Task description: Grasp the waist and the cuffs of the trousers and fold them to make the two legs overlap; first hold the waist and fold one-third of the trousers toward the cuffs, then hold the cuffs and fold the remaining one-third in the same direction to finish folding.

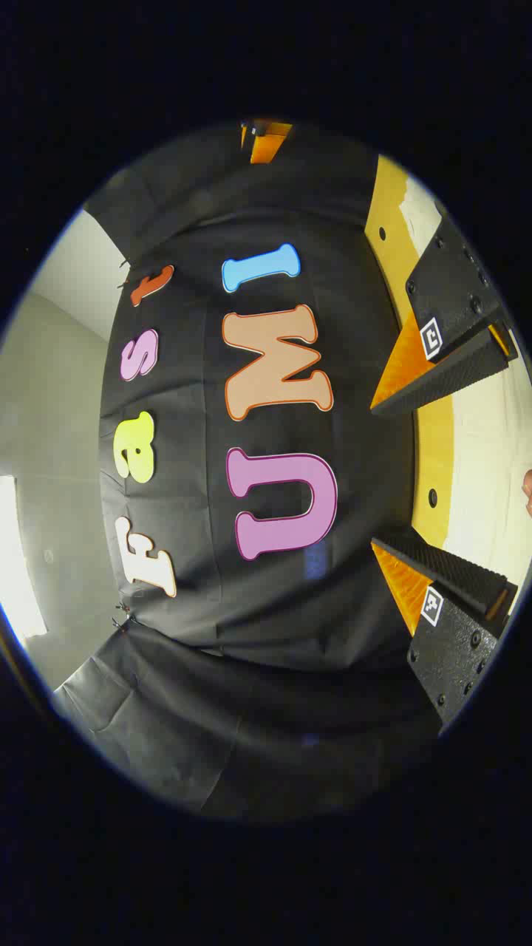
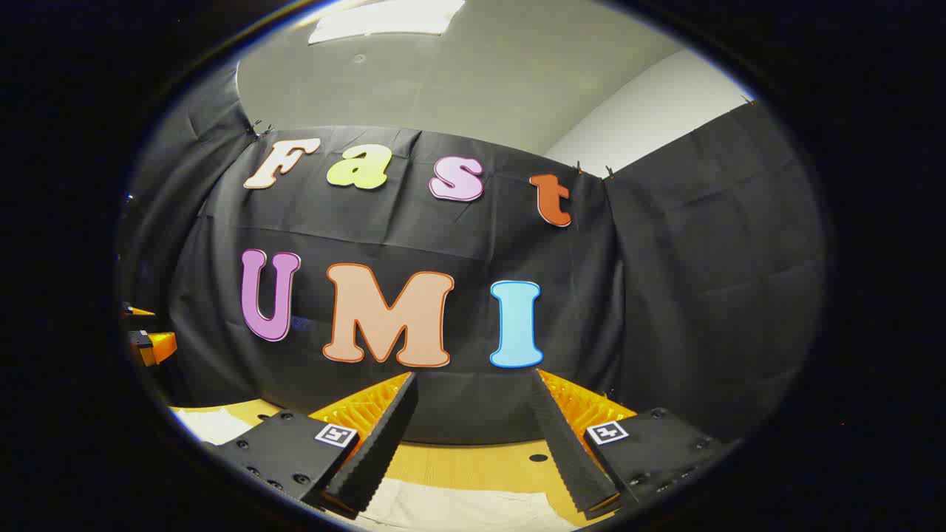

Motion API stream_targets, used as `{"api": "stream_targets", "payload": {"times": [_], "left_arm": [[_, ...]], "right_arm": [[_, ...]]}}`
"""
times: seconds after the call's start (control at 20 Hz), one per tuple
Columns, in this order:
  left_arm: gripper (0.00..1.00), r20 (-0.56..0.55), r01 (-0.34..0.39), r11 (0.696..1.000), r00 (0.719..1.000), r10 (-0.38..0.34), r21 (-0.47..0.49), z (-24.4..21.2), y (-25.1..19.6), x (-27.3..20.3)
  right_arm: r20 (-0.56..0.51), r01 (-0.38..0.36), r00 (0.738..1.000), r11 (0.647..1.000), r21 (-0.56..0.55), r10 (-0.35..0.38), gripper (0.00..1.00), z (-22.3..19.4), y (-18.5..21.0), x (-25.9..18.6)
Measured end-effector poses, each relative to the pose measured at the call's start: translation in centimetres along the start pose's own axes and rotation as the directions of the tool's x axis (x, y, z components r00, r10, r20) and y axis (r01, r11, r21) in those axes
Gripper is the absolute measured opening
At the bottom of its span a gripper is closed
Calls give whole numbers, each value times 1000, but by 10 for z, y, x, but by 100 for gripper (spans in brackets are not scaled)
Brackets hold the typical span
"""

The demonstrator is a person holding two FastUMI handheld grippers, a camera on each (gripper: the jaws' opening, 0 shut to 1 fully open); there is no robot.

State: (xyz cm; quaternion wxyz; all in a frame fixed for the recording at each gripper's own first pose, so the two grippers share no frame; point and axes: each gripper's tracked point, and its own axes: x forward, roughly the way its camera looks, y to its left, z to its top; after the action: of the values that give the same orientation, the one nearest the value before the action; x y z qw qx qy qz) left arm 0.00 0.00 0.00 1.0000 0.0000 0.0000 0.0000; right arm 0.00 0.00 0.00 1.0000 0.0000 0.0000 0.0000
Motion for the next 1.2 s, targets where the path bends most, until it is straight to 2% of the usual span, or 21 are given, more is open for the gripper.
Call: {"api": "stream_targets", "payload": {"times": [0.65,0.8,0.9,1.0,1.2], "left_arm": [[94,-13,-32,999,999,33,43,-9,22,-1],[94,-22,-10,999,1000,11,51,-13,23,-1],[94,-29,11,995,1000,-8,100,-17,27,-3],[96,-71,44,980,997,-31,193,-31,39,-7],[96,-132,79,944,991,-38,319,-53,62,-21]], "right_arm": [[-26,35,999,999,-13,-35,97,-9,-9,1],[-30,35,999,999,-17,-36,97,-11,-8,0],[-34,40,999,999,-14,-40,96,-12,-9,-1],[-56,32,998,999,-10,-32,97,-24,-6,-1],[-68,20,998,1000,0,-20,97,-31,-1,1]]}}
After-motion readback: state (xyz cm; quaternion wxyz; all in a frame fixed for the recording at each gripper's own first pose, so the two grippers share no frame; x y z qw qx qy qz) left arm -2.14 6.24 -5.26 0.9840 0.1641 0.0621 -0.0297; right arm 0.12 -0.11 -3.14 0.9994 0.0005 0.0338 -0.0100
